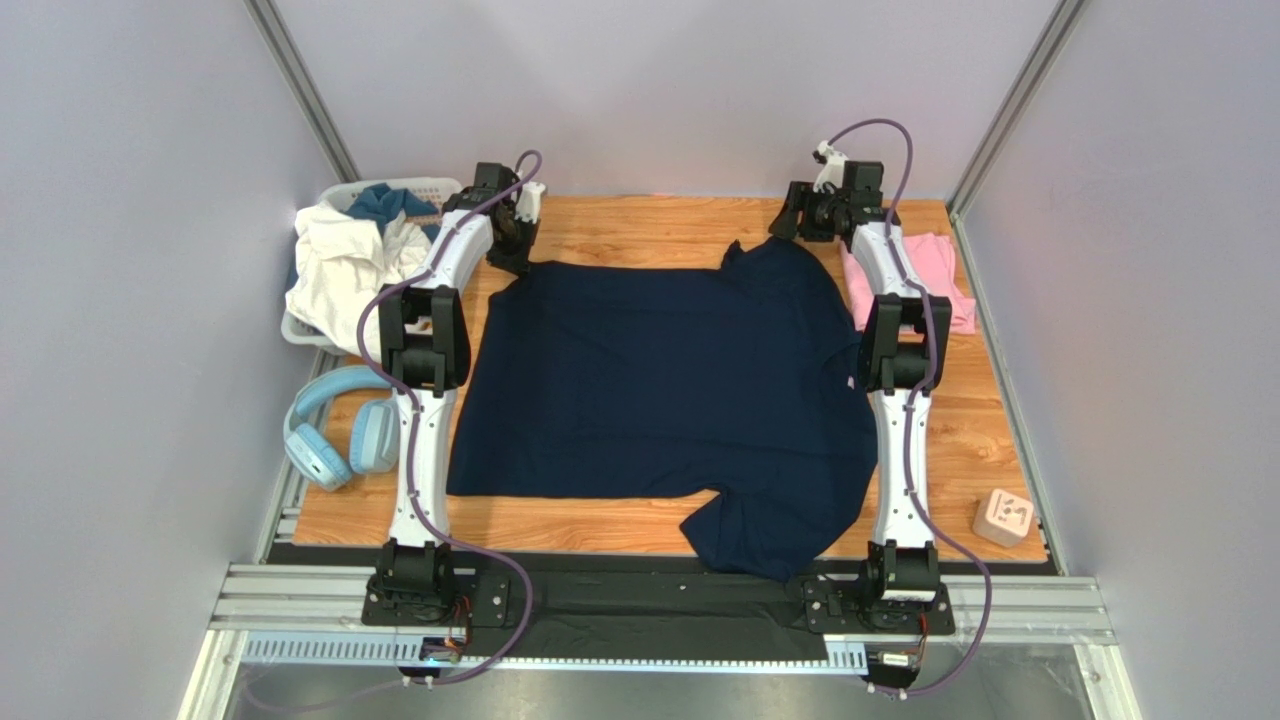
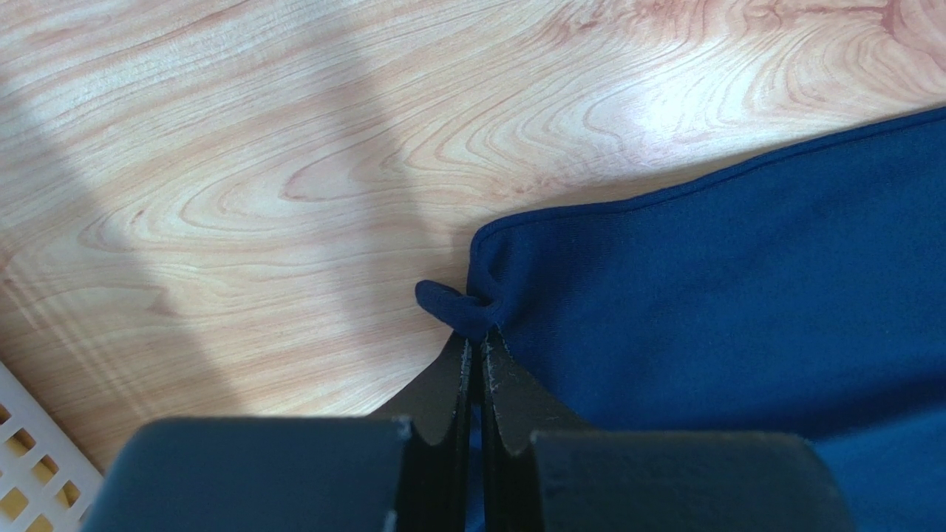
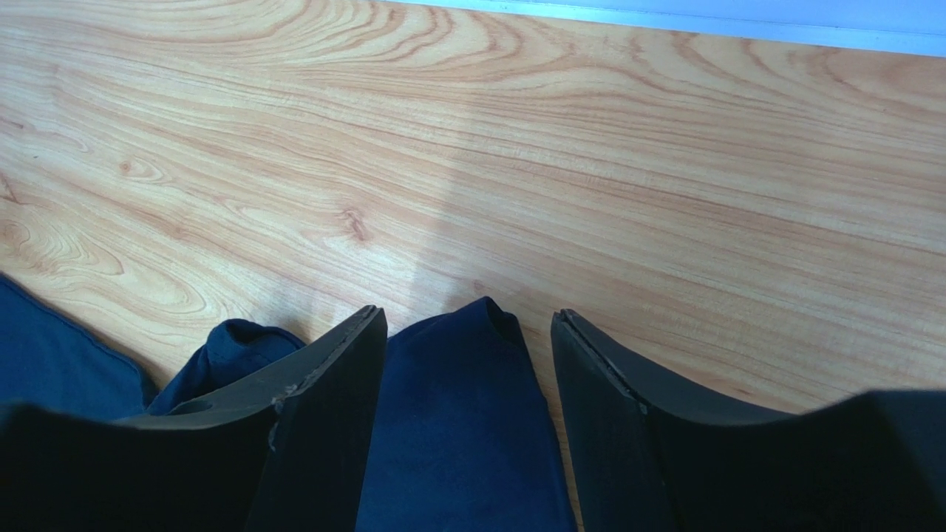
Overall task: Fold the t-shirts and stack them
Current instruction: Grap the side of the flattened tshirt furthest away from the robot with both arms, then fold the flattened tshirt in 1/3 of the way
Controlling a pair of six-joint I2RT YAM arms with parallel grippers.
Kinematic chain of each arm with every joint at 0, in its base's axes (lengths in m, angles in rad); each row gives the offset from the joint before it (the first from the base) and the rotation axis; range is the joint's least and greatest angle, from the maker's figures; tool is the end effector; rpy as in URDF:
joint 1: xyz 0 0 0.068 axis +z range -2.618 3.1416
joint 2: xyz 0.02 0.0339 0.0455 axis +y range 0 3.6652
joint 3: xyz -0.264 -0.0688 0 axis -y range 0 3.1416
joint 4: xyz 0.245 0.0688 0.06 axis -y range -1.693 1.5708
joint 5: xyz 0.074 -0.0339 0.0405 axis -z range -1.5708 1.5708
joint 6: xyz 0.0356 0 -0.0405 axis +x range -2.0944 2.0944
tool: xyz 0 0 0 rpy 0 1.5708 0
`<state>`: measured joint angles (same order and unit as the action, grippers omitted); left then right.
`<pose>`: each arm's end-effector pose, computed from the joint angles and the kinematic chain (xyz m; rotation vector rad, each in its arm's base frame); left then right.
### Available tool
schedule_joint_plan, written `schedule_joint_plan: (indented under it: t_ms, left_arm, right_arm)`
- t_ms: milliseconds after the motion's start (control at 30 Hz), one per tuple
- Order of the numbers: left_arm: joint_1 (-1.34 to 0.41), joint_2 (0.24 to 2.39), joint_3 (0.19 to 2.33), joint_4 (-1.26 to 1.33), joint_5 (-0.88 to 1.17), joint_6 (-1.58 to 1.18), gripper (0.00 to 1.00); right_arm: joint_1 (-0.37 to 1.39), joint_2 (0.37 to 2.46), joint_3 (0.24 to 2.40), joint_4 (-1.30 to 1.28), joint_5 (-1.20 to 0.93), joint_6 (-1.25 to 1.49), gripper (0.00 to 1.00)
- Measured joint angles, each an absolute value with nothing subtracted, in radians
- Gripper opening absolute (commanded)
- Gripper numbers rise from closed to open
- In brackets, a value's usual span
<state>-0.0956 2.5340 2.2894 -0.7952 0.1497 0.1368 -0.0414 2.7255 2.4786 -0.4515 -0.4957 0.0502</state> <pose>0.5413 -0.0572 0.1689 0.3544 2.5787 -0.1805 0.5946 -0.0077 0.1508 -0.1595 2.2236 0.5648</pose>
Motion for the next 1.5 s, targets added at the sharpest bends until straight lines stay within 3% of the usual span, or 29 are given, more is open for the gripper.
schedule_joint_plan:
  t_ms: [333, 500, 600, 1067, 1500]
  left_arm:
    - [-0.096, 2.534, 2.289, -0.796, 0.154, 0.136, 0.04]
    - [-0.096, 2.534, 2.289, -0.796, 0.155, 0.136, 0.04]
    - [-0.096, 2.534, 2.289, -0.796, 0.155, 0.136, 0.04]
    - [-0.096, 2.529, 2.290, -0.813, 0.154, 0.134, 0.00]
    - [-0.096, 2.385, 2.301, -0.868, 0.157, 0.128, 0.00]
  right_arm:
    - [-0.024, 2.725, 2.478, -0.461, -0.498, 0.047, 0.40]
    - [-0.021, 2.725, 2.472, -0.472, -0.499, 0.049, 0.11]
    - [-0.021, 2.725, 2.468, -0.477, -0.497, 0.049, 0.00]
    - [-0.021, 2.666, 2.418, -0.515, -0.469, 0.064, 0.00]
    - [-0.021, 2.390, 2.327, -0.523, -0.513, 0.145, 0.00]
